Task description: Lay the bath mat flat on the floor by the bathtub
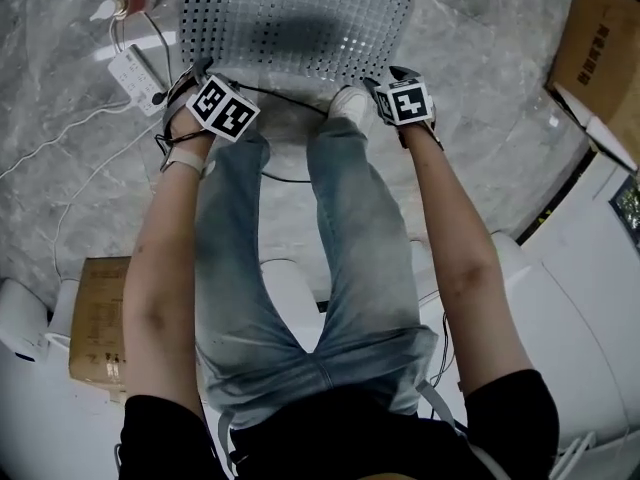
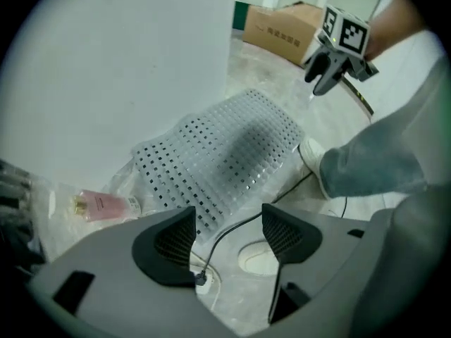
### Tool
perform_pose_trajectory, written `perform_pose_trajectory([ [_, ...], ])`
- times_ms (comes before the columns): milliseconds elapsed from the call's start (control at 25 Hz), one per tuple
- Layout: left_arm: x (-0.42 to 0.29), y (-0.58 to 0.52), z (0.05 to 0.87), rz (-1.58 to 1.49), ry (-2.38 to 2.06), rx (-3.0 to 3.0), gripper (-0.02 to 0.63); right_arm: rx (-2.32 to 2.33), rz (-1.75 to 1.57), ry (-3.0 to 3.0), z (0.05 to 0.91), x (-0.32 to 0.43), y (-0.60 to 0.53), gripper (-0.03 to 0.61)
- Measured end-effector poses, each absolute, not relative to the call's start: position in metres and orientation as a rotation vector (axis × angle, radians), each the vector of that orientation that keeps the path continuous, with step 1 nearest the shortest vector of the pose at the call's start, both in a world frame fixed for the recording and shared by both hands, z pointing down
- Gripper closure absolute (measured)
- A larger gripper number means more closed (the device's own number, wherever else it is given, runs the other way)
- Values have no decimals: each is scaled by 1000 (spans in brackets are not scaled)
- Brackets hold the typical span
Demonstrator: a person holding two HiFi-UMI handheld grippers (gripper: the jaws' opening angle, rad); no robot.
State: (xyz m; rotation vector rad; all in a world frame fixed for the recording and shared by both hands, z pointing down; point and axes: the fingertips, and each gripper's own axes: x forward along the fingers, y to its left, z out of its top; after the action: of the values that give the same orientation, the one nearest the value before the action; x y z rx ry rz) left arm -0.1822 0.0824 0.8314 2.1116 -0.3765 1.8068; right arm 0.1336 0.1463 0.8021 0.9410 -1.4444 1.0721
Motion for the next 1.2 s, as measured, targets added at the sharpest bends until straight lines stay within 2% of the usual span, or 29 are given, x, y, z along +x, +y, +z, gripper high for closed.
perform_pose_trajectory([
  [240,-174,83,753,1472,-534,2012,322,1015,1072,-1401,747,139,127,288],
  [480,-189,89,709,1314,-762,1936,523,1158,1149,-1342,736,148,110,288],
  [560,-185,94,703,1253,-852,1848,563,1182,1190,-1347,746,151,108,288],
  [760,-139,96,690,898,-1050,1719,578,1178,1256,-1358,796,171,117,288],
  [960,-107,102,713,924,-1143,1736,586,1208,1316,-1387,860,199,132,288],
  [1200,-102,110,733,875,-1223,1665,590,1283,1416,-1315,926,229,156,279],
])
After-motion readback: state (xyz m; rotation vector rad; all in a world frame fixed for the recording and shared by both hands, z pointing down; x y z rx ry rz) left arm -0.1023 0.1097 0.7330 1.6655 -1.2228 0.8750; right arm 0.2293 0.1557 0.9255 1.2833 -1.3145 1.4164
